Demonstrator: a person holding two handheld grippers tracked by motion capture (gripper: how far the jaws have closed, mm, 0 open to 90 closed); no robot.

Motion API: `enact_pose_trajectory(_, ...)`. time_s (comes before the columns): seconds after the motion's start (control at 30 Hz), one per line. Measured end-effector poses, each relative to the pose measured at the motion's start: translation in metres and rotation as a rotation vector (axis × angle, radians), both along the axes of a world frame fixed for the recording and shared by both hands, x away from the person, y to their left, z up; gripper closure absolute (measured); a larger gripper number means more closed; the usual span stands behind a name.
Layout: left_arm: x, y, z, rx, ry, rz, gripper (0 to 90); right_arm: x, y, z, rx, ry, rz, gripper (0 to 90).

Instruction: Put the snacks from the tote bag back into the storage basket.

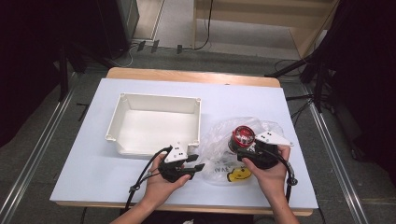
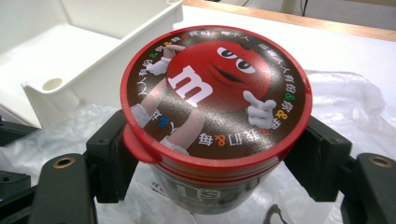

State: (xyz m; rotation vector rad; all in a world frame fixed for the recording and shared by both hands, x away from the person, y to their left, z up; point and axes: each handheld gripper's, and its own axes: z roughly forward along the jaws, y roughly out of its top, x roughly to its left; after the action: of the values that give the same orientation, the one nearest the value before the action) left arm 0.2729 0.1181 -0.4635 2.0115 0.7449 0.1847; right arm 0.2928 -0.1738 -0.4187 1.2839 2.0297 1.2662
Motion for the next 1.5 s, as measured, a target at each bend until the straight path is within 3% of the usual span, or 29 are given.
enact_pose_trajectory(0.17,-0.002,0.012,0.0,-0.01,-0.021,0.008,50.1,0.001,0.005,0.005,0.006,-0.004,0.012,25.5)
enact_pose_trajectory(0.43,-0.001,0.037,0.002,-0.064,-0.05,0.05,38.6,0.004,0.015,0.009,0.001,-0.006,0.034,25.6)
enact_pose_trajectory(0.83,-0.007,0.069,0.005,-0.077,-0.087,0.085,23.5,0.01,0.033,0.02,0.004,-0.019,0.065,25.6)
enact_pose_trajectory(1.23,-0.01,0.107,0.005,-0.081,-0.066,0.162,24.6,0.015,0.04,0.033,0.011,-0.034,0.059,25.6)
enact_pose_trajectory(1.5,-0.009,0.114,0.006,-0.082,-0.076,0.182,25.2,0.019,0.04,0.043,0.02,-0.032,0.056,25.6)
